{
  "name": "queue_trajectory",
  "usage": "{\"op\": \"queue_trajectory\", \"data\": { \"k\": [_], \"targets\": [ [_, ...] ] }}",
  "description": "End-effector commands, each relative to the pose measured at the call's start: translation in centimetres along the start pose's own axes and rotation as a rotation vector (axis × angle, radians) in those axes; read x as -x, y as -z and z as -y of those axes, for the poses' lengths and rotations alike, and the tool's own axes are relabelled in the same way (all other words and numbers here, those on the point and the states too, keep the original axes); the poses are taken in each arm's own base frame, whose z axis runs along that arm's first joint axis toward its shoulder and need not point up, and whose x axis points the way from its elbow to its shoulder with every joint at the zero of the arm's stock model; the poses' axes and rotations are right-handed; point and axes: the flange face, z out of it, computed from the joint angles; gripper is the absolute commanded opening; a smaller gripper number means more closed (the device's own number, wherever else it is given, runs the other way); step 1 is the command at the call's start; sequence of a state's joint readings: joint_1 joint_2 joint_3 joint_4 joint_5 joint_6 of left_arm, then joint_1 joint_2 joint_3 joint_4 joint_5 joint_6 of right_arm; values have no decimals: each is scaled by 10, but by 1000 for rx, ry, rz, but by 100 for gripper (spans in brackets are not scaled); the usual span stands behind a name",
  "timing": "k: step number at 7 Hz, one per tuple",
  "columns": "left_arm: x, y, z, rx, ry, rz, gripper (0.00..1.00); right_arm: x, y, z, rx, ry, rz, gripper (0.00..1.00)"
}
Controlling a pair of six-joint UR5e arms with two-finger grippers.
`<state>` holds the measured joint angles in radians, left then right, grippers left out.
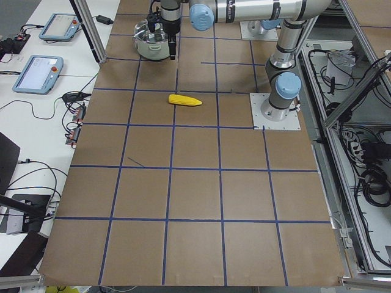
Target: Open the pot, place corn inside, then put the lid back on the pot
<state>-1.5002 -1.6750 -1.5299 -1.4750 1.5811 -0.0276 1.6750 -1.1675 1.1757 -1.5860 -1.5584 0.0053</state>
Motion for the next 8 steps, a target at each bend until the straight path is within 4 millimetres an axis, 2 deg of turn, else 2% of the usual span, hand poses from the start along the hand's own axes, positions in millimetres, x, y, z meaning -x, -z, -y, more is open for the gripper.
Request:
{"op": "queue_trajectory", "data": {
  "k": [1, 2, 4, 6, 8],
  "targets": [
    [0, -2, 1, -1, 0, 0, 100, 20, -28, 16, -8, 30, 5, 98],
    [0, -2, 1, -3, 0, 0, 100, 24, -40, 24, -3, 38, 21, 90],
    [0, -3, 1, -3, 0, 0, 100, 27, -44, 50, -54, 37, 24, 92],
    [1, -3, 1, -3, 0, 0, 100, 29, -53, 63, -87, 37, 24, 92],
    [1, -1, 0, -7, -1, -1, 100, 35, -66, 67, -78, 42, 24, 92]
  ]
}}
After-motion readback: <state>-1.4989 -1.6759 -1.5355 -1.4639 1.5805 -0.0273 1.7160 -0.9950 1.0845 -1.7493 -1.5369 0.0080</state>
